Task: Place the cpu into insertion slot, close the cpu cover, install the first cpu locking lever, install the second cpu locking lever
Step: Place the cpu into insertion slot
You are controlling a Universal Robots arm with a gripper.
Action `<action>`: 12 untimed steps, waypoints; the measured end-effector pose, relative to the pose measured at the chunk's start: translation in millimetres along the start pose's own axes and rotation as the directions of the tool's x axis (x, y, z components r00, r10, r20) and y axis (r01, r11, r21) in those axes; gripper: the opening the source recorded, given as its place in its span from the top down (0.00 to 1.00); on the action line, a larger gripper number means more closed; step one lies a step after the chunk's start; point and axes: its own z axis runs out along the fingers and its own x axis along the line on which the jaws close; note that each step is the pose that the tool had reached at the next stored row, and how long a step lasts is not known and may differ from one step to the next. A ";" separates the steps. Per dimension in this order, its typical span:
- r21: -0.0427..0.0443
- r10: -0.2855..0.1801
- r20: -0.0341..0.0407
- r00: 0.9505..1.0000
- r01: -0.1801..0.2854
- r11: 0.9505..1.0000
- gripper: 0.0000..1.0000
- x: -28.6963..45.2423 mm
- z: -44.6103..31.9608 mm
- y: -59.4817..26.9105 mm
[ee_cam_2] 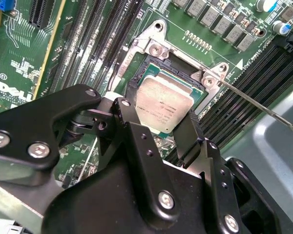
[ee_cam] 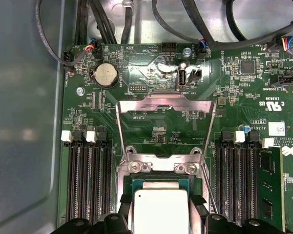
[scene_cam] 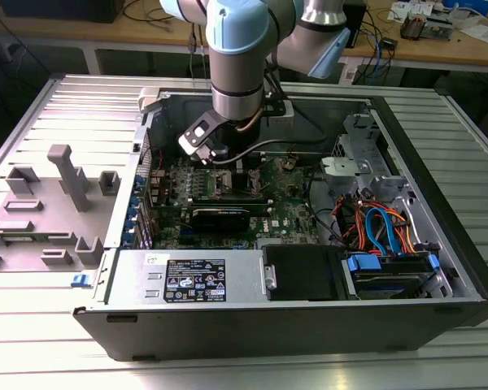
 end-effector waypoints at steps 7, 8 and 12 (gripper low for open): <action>0.000 0.000 0.005 1.000 0.000 1.000 0.46 -0.2 1.8 -0.2; 0.000 0.000 0.005 1.000 0.000 1.000 0.46 -0.2 1.9 -0.2; 0.000 0.000 0.005 1.000 0.000 1.000 0.46 -0.2 2.0 -0.2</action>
